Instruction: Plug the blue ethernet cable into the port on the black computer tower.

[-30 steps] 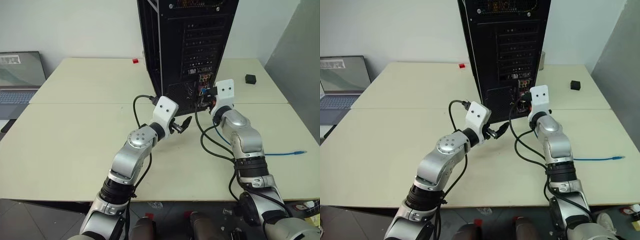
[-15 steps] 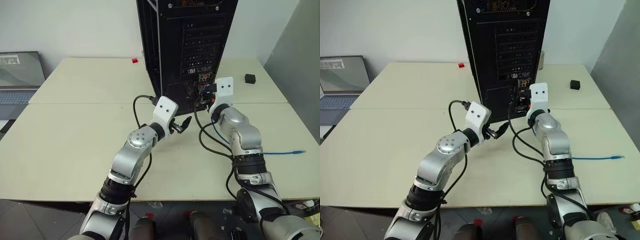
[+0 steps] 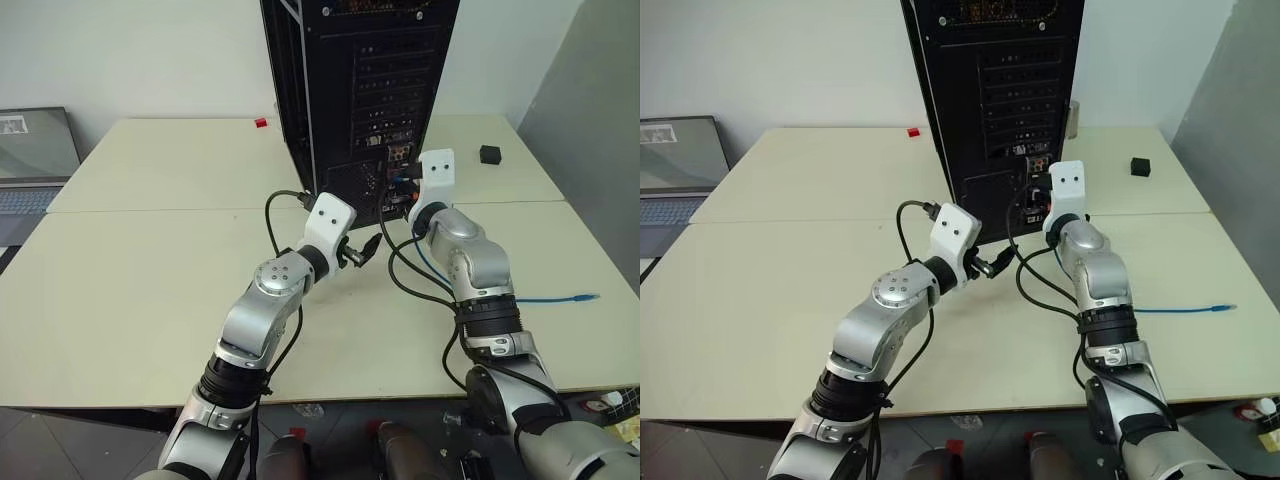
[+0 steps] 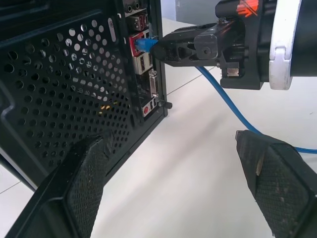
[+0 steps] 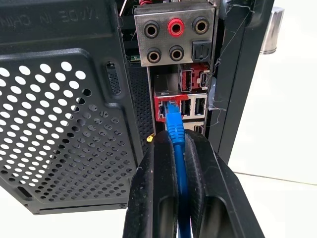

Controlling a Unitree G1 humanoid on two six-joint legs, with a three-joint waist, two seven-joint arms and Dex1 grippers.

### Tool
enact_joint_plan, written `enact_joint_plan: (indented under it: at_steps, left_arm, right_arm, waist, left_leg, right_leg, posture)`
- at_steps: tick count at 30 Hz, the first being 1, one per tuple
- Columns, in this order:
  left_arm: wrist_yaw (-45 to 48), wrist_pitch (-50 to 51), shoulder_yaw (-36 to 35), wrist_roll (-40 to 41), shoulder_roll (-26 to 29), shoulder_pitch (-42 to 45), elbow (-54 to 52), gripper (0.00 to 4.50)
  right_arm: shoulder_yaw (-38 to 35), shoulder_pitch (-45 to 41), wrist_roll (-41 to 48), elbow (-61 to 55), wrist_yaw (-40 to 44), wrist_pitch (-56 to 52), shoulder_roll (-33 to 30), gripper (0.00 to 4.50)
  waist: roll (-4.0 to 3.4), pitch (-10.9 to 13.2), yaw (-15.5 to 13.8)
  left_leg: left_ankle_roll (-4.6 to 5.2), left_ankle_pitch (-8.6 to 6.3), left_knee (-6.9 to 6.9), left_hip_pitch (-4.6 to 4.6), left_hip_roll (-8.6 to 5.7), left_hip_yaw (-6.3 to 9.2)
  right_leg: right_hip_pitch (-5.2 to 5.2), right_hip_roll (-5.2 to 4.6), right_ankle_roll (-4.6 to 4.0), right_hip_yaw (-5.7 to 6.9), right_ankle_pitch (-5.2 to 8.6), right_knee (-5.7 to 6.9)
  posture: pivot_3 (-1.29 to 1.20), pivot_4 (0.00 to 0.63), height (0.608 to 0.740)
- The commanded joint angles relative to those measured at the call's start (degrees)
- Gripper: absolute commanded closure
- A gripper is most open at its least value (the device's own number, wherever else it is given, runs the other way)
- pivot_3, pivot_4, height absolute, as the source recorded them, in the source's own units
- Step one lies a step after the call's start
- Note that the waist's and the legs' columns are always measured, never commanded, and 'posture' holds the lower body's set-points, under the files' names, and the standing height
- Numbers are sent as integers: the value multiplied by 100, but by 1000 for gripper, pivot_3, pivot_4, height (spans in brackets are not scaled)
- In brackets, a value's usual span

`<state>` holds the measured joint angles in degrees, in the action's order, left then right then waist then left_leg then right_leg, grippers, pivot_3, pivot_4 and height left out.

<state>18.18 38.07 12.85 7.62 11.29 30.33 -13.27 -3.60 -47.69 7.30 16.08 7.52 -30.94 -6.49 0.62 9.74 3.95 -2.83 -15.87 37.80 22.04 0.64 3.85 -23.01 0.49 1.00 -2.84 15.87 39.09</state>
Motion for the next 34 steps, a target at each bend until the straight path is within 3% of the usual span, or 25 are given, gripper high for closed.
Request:
enact_joint_plan:
  at_steps: [1, 3, 13, 14, 15, 16, 20, 29, 34]
  left_arm:
    - [43, -68, -172, -32, 106, 3, -226, 254]
    - [85, -87, -202, -50, 206, -7, -189, 254]
    - [461, -52, -468, 32, 711, 61, 12, 254]
    - [566, -33, -506, 58, 816, 83, 40, 254]
    - [659, -66, -506, 35, 950, 91, 43, 254]
    - [727, -91, -506, 17, 1034, 94, 41, 254]
    - [1025, -196, -521, 77, 1267, 89, 14, 254]
    - [1658, -212, -842, 508, 1529, 352, 235, 254]
    - [1897, -351, -891, 597, 1662, 417, 348, 254]
  right_arm:
    - [38, -71, -66, -290, 181, 335, -217, 3828]
    - [78, 67, -96, -419, 318, 315, -362, 3636]
    - [168, 584, 62, -1319, 1042, -97, -938, 1601]
    - [152, 651, 109, -1463, 1174, -162, -1055, 1455]
    - [127, 740, 169, -1654, 1336, -250, -1225, 1008]
    - [113, 800, 213, -1783, 1442, -311, -1344, 996]
    - [-39, 1021, 591, -2264, 2040, -680, -1929, 52]
    - [-499, 1501, 1221, -2711, 3010, -822, -2988, 52]
    - [-438, 1569, 1305, -2775, 3086, -796, -3086, 52]
  waist:
    - [0, 0, -1]
    - [0, 0, -29]
    - [0, 0, -158]
    - [0, 0, -177]
    - [0, 0, -184]
    - [0, 0, -199]
    - [-2, 1, -213]
    - [2, 3, -218]
    - [2, 3, -195]
  left_leg:
    - [0, 0, 0, 4, 0, -3]
    - [0, 0, 0, 14, 0, -5]
    - [-2, 1, 3, 74, -12, 24]
    - [-2, 1, 3, 74, -12, 26]
    - [-2, 1, 3, 74, -11, 34]
    - [-1, 1, 4, 74, -11, 34]
    - [-1, 1, 4, 76, -11, 33]
    - [0, 1, 8, 76, -15, 29]
    - [0, 0, 8, 67, -10, 18]
  right_leg:
    - [-6, 0, 1, -3, -1, 2]
    - [-14, 1, 1, -2, -1, 3]
    - [-37, -45, 2, 33, -2, -12]
    - [-37, -46, 2, 34, -2, -12]
    - [-37, -45, 2, 40, -1, -12]
    - [-36, -45, 2, 43, -1, -9]
    - [-35, -40, 1, 50, -1, -9]
    - [-32, -40, 2, 51, -1, -11]
    - [-29, -18, 2, 47, -1, -8]
  posture:
    - [0, 150, 740]
    - [0, 150, 740]
    - [0, 150, 740]
    - [0, 150, 740]
    - [0, 150, 740]
    - [0, 150, 740]
    - [0, 150, 740]
    - [0, 150, 740]
    - [0, 150, 740]
